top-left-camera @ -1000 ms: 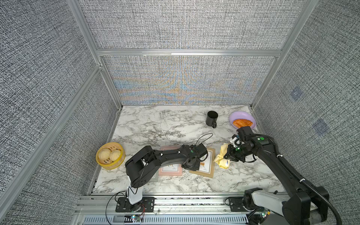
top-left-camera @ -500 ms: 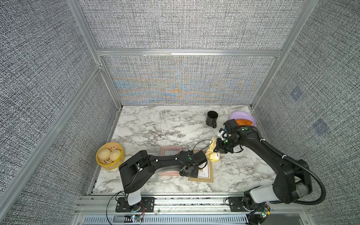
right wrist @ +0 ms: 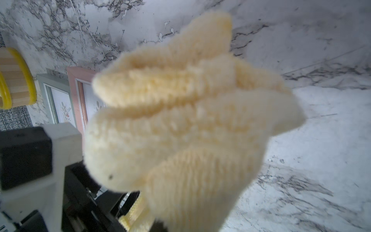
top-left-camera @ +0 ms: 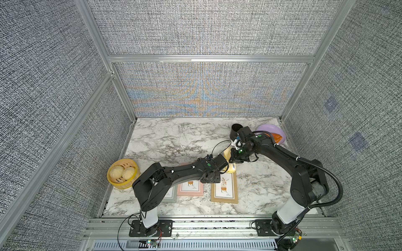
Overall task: Wipe the picture frame with a cloth
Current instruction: Wipe the dirt from the picture frame.
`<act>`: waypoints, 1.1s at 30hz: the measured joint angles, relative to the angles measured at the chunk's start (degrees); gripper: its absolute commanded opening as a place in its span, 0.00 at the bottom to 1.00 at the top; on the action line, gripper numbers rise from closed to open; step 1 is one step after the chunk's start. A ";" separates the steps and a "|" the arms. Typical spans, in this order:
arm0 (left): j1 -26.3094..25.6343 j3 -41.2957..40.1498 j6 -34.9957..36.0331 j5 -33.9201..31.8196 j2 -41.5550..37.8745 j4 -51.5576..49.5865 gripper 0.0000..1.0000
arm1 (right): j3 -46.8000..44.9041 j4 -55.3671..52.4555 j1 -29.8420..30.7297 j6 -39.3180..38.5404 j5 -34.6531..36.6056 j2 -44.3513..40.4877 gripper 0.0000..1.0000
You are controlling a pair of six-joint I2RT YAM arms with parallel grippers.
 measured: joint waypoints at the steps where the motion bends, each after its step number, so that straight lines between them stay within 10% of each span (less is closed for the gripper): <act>1: 0.20 -0.04 0.28 0.20 0.35 0.42 0.51 | 0.55 0.02 0.79 -0.17 0.35 0.87 0.00; 16: 2.10 -6.40 1.92 4.44 0.81 8.70 0.32 | 4.24 1.51 7.93 0.92 5.66 10.64 0.00; 33: 2.32 -10.88 2.86 5.29 -1.84 14.05 0.22 | -0.90 0.31 2.97 1.29 10.14 8.83 0.00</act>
